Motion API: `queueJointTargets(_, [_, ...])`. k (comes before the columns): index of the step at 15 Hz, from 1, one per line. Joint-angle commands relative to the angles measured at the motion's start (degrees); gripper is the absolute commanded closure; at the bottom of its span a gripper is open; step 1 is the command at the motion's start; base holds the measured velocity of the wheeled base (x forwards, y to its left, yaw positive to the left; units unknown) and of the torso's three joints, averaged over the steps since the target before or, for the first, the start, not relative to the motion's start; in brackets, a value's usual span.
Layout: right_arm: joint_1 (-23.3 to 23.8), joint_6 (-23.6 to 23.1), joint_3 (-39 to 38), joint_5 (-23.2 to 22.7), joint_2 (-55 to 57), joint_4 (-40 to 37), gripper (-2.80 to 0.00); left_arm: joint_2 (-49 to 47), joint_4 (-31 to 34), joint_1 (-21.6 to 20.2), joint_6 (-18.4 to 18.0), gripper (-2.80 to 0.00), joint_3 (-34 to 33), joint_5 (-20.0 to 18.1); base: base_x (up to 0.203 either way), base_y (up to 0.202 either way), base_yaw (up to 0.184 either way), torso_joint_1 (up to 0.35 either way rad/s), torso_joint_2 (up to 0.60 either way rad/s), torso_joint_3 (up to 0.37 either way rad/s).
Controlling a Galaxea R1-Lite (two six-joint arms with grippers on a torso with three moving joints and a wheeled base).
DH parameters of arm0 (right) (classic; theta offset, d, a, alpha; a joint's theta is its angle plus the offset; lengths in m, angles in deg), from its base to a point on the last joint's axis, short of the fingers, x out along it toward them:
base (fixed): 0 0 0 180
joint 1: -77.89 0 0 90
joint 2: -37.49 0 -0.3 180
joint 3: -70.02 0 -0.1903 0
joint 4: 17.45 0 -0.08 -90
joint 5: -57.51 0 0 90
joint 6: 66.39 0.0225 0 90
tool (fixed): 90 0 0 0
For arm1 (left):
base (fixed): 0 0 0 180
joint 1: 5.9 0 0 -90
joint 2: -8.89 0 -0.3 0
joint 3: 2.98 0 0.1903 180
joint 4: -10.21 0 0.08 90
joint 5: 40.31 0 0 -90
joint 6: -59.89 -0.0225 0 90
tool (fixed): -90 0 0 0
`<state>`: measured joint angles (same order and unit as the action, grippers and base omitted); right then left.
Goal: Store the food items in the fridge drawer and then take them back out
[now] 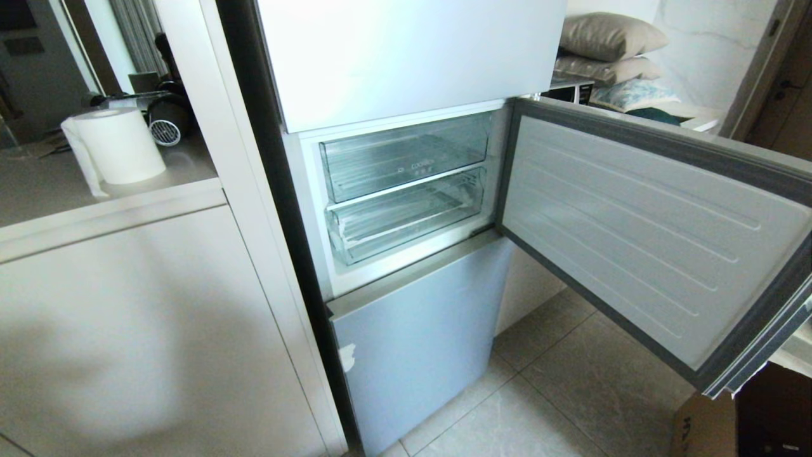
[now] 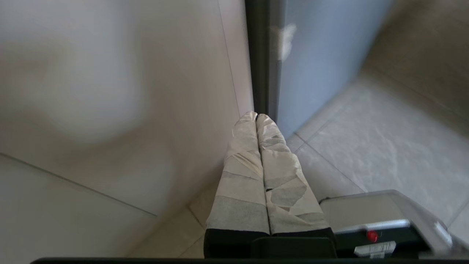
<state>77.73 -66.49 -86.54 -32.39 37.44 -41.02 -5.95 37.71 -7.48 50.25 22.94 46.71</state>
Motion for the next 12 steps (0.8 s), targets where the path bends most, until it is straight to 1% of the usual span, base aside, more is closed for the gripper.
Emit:
queueJointTargets(1, [-0.02,-0.2,0.01,-0.01,0.05,-0.06,0.0,4.04,-0.18,2.72,-2.19,0.0,-1.05,-1.01,0.0,0.0,0.0,0.0,0.0,0.0])
queueJointTargets(3, [-0.02,-0.23,2.6,0.01,0.67,-0.45,0.0,8.59,-0.21,2.23,-2.38,0.0,-1.06,-1.12,0.0,0.0,0.0,0.0,0.0,0.0])
queueJointTargets(4, [-0.02,0.96,5.56,-0.05,2.93,-0.86,0.0,12.68,-0.39,2.05,-2.46,0.0,-1.16,-1.09,0.0,0.0,0.0,0.0,0.0,0.0])
queueJointTargets(5, [-0.09,2.71,8.27,-0.33,6.93,-1.26,0.0,14.85,-1.11,1.91,-2.42,0.0,-1.44,-0.95,0.0,0.0,0.0,0.0,0.0,0.0])
queueJointTargets(6, [-0.19,4.5,10.99,-0.94,11.98,-1.44,0.0,15.21,-2.57,1.78,-1.56,0.0,-2.03,-0.49,0.0,0.0,0.0,0.0,0.0,0.0])
queueJointTargets(7, [-0.27,6.49,13.85,-1.73,17.24,-1.4,0.0,14.82,-3.33,1.7,2.1,0.0,-2.4,1.13,0.0,0.0,0.0,0.0,0.0,0.0])
queueJointTargets(8, [-0.35,8.15,16.55,-2.59,22.7,-0.96,0.0,14.72,-3.65,1.68,6.85,0.0,-2.5,2.52,0.0,0.0,0.0,0.0,0.0,0.0])
queueJointTargets(9, [-0.39,9.3,18.75,-3.37,27.8,0.13,0.0,14.68,-3.81,1.66,9.36,0.0,-2.54,3.06,0.0,0.0,0.0,0.0,0.0,0.0])
queueJointTargets(12, [-0.43,11.11,22.71,-4.7,41.7,7.74,0.0,14.66,-3.88,1.66,9.17,0.0,-2.55,3.18,0.0,0.0,0.0,0.0,0.0,0.0])
